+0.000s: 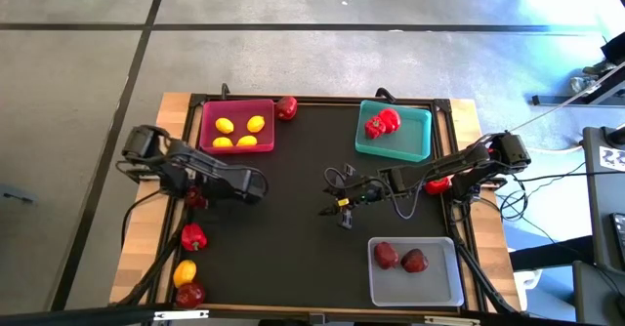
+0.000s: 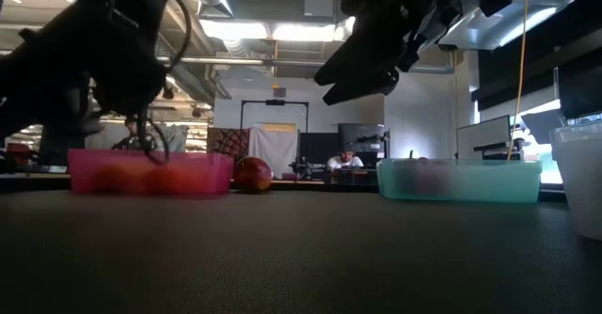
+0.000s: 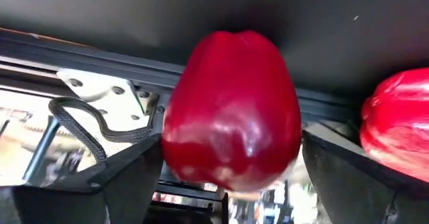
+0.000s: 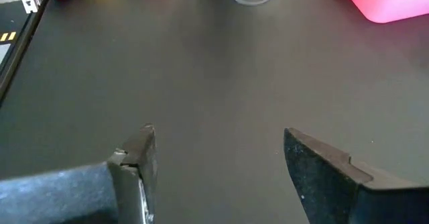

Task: Sort produce into baskets
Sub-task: Put the apple into the transparent bin

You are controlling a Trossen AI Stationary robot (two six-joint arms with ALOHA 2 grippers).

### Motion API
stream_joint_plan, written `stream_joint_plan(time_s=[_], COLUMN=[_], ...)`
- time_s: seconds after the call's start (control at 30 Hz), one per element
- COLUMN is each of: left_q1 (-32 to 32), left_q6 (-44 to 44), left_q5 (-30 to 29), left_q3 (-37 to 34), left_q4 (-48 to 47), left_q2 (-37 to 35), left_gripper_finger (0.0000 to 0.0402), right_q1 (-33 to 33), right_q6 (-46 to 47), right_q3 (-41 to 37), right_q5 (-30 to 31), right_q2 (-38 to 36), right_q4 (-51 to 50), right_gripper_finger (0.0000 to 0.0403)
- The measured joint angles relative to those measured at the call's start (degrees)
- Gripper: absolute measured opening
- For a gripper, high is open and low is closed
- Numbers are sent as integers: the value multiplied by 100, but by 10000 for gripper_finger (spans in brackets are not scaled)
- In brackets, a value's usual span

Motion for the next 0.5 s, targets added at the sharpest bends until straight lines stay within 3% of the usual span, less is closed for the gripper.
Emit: stream_joint_plan(time_s=[0.27,0.5], left_q1=[2,-2], left_q6=[407,261], left_q5=[111,119], left_q3=[11,11], left_q4=[-3,-16], left_q2=[910,1075], left_gripper_finger=[347,321], right_q1=[0,1], right_q6=[-7,-9], right_q3=[0,0], right_q5=[0,-2], right_q2=[0,0], right_q4=[-24,-85], right_gripper_finger=[239,239])
